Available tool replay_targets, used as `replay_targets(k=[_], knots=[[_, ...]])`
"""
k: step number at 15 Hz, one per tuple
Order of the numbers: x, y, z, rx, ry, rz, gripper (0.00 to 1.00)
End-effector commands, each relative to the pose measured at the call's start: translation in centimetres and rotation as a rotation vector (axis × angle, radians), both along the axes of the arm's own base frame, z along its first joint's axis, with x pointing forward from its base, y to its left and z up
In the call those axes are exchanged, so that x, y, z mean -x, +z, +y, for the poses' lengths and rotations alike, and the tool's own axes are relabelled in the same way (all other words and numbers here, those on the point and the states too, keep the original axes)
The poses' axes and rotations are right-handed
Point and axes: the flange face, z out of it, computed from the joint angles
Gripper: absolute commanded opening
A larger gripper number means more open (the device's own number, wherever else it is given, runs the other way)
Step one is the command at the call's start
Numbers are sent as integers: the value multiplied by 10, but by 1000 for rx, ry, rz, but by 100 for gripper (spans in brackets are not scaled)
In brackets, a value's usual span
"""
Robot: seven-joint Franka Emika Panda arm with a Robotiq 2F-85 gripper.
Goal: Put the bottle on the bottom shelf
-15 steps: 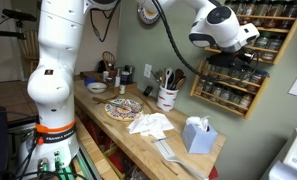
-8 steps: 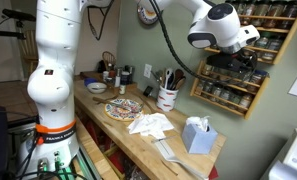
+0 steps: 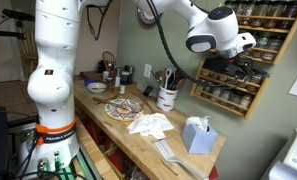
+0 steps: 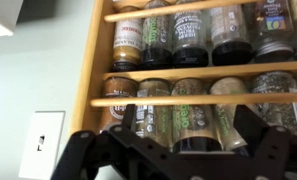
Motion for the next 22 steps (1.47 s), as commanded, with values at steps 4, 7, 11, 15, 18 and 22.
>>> replay_targets(k=[4,7,11,15,18,22], knots=[[33,4,3,-24,56,265,100],[42,21,17,-67,117,382,100],[54,53,44,-121,135,521,100],[65,94,77,-172,82,569,100],[70,122,106,-142,27,549,100],[75,139,133,-60,69,567,100]])
